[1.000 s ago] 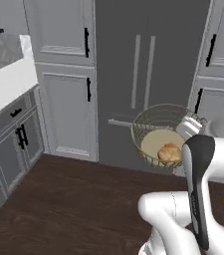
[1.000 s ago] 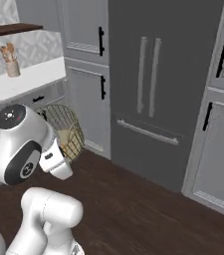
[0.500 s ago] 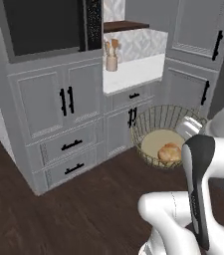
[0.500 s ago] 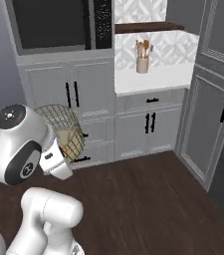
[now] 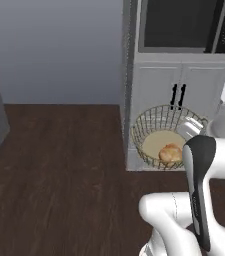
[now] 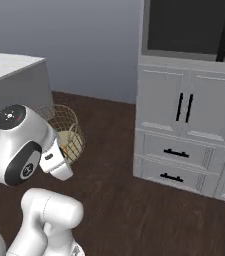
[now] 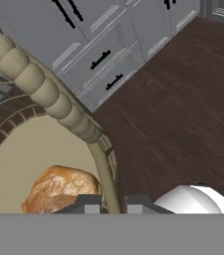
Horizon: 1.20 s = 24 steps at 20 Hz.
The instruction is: Open the cabinet, pick up the bread from the cabinet and place it in the basket. Then move the basket to the dining counter.
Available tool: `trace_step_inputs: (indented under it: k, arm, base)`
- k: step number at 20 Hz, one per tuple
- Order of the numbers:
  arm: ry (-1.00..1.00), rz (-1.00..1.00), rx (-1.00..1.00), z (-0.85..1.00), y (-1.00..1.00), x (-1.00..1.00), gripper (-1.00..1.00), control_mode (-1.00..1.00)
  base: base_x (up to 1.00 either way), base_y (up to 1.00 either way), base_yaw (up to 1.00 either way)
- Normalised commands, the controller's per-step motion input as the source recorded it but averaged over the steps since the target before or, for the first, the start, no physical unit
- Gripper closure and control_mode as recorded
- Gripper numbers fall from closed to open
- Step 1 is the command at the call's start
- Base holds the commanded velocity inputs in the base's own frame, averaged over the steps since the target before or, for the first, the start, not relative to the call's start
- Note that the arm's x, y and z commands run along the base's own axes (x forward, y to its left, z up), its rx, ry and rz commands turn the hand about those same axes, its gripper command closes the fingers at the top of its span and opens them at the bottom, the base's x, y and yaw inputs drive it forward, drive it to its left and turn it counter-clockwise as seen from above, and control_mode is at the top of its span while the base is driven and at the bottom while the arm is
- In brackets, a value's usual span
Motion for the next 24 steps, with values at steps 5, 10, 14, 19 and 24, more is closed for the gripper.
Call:
trace_step_inputs:
  k: [5,10,14,19,24]
  arm:
    - [0.00,0.00,0.00,0.00,0.00,0.00,1.00,1.00]
    - [0.00,0.00,0.00,0.00,0.00,0.00,1.00,1.00]
    - [0.00,0.00,0.00,0.00,0.00,0.00,1.00,1.00]
    - [0.00,0.00,0.00,0.00,0.00,0.00,1.00,1.00]
    - [0.00,0.00,0.00,0.00,0.00,0.00,1.00,1.00]
  base:
    - [0.41,0.00,0.91]
    - [1.00,-0.06,0.51]
    - [1.00,-0.22,0.45]
    - [1.00,-0.12,0.38]
    - [1.00,0.00,0.32]
